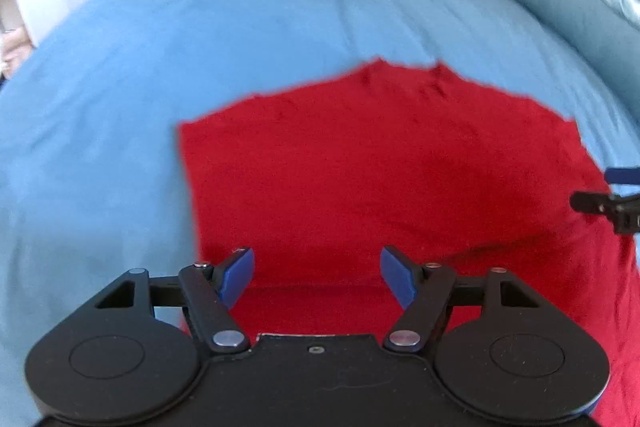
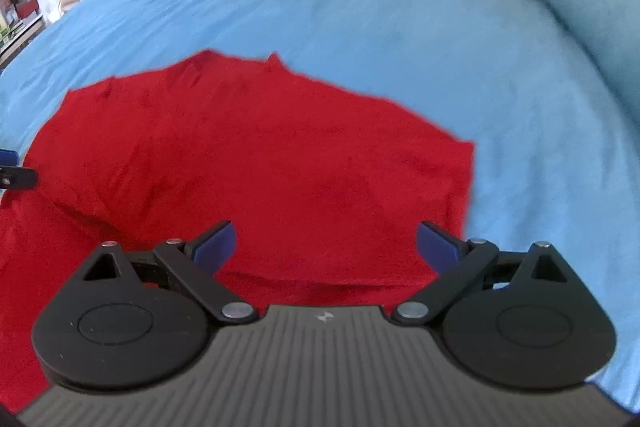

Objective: Fold small clothes
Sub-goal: 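Fold the held side edge inward over the body and open the right gripper, then move both grippers to the ribbed hem of the folded sweater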

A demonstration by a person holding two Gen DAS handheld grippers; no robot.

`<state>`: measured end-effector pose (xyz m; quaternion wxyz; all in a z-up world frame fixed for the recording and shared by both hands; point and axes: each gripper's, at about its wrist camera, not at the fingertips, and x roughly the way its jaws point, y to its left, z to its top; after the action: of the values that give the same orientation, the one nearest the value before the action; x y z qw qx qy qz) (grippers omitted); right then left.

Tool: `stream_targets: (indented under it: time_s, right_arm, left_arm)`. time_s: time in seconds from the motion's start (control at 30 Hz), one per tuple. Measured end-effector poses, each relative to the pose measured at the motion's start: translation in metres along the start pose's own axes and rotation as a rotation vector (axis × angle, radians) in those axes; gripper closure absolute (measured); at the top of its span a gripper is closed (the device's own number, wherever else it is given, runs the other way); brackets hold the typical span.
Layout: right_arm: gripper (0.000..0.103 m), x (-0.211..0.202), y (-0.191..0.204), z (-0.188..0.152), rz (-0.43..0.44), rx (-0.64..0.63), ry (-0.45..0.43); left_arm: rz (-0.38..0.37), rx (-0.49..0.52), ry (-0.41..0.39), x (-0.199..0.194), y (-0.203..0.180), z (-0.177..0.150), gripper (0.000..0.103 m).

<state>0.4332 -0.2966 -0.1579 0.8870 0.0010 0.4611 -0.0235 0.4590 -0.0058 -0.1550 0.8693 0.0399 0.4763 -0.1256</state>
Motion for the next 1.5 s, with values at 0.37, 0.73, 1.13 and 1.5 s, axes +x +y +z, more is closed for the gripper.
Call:
stream_targets:
  time_s: [0.37,0.73,1.13,1.5]
  right_arm:
    - [0.0,0.014,-0.032,-0.021,0.026,0.141,0.031]
    - [0.0,-0.104,-0.036,-0.02,0.033,0.163,-0.124]
    - [0.0,-0.229,-0.042,-0.078,0.009,0.25,-0.296]
    - [0.0,-0.239,-0.041,-0.193,0.04,0.212,-0.313]
  left_arm:
    - [0.0,0.017,0.046,0.019,0.003,-0.013,0.028]
    - [0.062,0.031,-0.084,-0.072,-0.007,-0.003,0.027]
    - [0.085,-0.052,-0.198,-0.172,-0.004,-0.062,0.027]
    - [0.13,-0.153,-0.252,-0.188,-0.007,-0.178,0.027]
